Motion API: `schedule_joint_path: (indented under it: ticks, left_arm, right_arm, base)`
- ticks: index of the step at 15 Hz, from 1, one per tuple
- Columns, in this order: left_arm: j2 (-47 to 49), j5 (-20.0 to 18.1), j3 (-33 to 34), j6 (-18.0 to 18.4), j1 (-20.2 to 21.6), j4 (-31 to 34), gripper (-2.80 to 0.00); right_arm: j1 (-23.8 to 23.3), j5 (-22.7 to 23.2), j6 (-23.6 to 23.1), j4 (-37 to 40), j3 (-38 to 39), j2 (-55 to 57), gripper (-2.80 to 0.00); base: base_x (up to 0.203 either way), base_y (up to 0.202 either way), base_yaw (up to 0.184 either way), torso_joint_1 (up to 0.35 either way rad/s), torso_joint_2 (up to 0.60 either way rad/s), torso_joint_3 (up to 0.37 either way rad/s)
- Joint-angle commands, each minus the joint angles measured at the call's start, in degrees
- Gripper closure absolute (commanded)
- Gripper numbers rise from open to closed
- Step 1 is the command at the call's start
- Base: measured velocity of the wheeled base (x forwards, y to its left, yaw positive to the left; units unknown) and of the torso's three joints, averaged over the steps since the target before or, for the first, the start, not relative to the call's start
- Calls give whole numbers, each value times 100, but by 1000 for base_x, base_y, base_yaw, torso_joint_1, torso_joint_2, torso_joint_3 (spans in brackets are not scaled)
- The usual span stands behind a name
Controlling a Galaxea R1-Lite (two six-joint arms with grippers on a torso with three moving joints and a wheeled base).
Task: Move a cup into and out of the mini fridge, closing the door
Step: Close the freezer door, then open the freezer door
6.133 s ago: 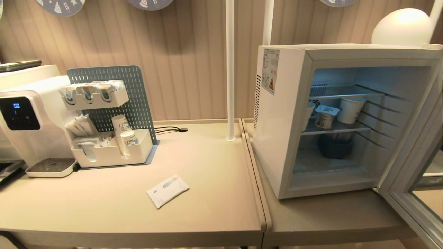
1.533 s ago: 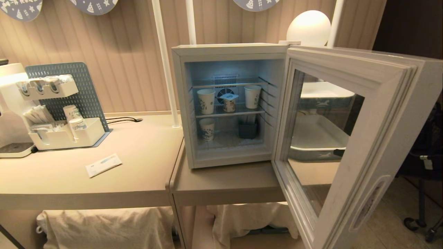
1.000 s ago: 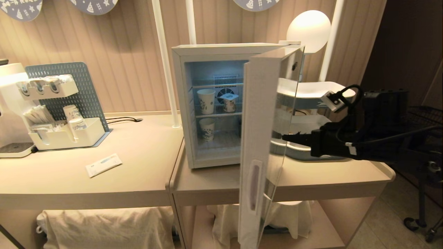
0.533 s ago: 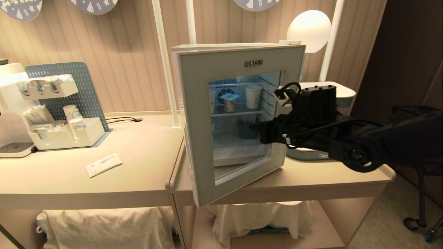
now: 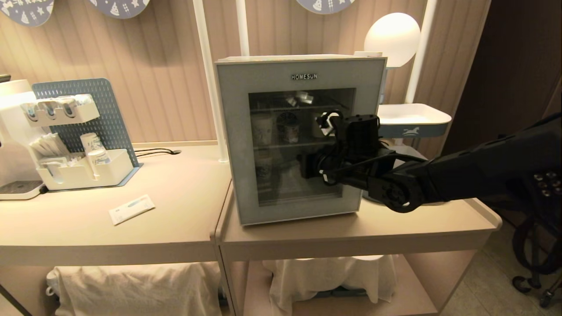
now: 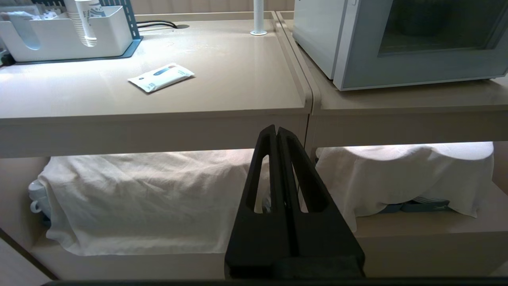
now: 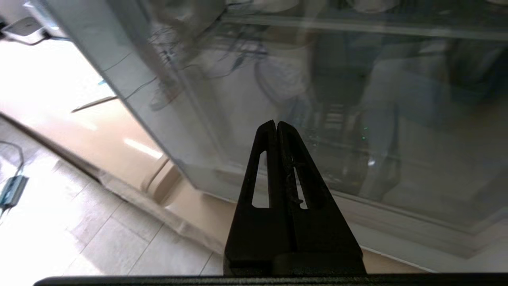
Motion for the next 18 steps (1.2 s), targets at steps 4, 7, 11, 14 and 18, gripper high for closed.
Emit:
schedule_joint_path:
  ticks: [4, 7, 11, 14, 18]
  left_arm:
    - [7, -2, 0, -1, 1, 1, 0]
    - [7, -5, 0, -1, 1, 1, 0]
    - [7, 2, 0, -1, 1, 1, 0]
    - [7, 2, 0, -1, 1, 1, 0]
    - [7, -1, 0, -1, 1, 1, 0]
  right_arm:
    - [2, -484, -1, -26, 60, -57, 0]
    - [-43, -1045, -93, 15, 512, -856, 0]
    - [-581, -3863, -722, -102, 1522, -2414, 0]
    - [-1086, -4944, -900, -124, 2682, -4229, 0]
    - [-2412, -5533, -1067, -91, 4145, -6469, 0]
  base:
    - [0, 0, 0, 0, 0, 0]
    - [0, 0, 0, 0, 0, 0]
    - [0, 0, 0, 0, 0, 0]
    - [0, 0, 0, 0, 0, 0]
    - [0, 0, 0, 0, 0, 0]
